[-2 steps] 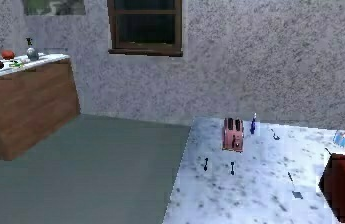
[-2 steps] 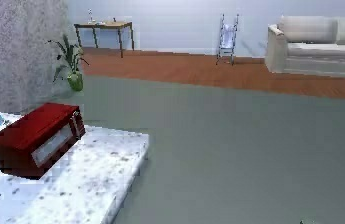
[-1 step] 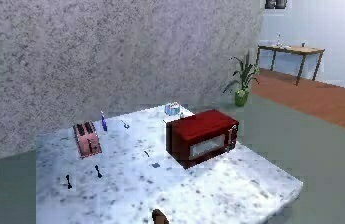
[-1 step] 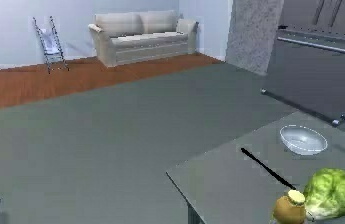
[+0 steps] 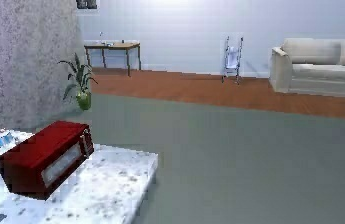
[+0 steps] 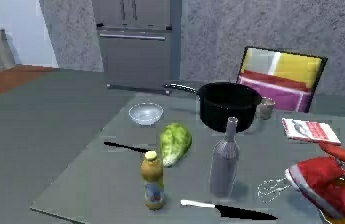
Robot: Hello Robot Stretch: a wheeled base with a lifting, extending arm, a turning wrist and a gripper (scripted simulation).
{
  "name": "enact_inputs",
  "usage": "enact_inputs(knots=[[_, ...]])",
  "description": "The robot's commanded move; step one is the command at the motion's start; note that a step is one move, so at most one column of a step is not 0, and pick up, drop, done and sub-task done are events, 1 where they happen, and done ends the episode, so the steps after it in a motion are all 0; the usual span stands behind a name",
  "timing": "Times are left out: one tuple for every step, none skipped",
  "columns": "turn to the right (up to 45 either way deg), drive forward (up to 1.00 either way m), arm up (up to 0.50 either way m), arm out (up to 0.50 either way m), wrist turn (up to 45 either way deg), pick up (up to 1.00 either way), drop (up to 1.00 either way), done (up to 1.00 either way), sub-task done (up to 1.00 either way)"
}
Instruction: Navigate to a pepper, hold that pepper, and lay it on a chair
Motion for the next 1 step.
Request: enact_inputs(knots=[[36.0, 0.0, 0.0, 0.0, 0.0, 0.0, 0.0, 0.0, 0.0]])
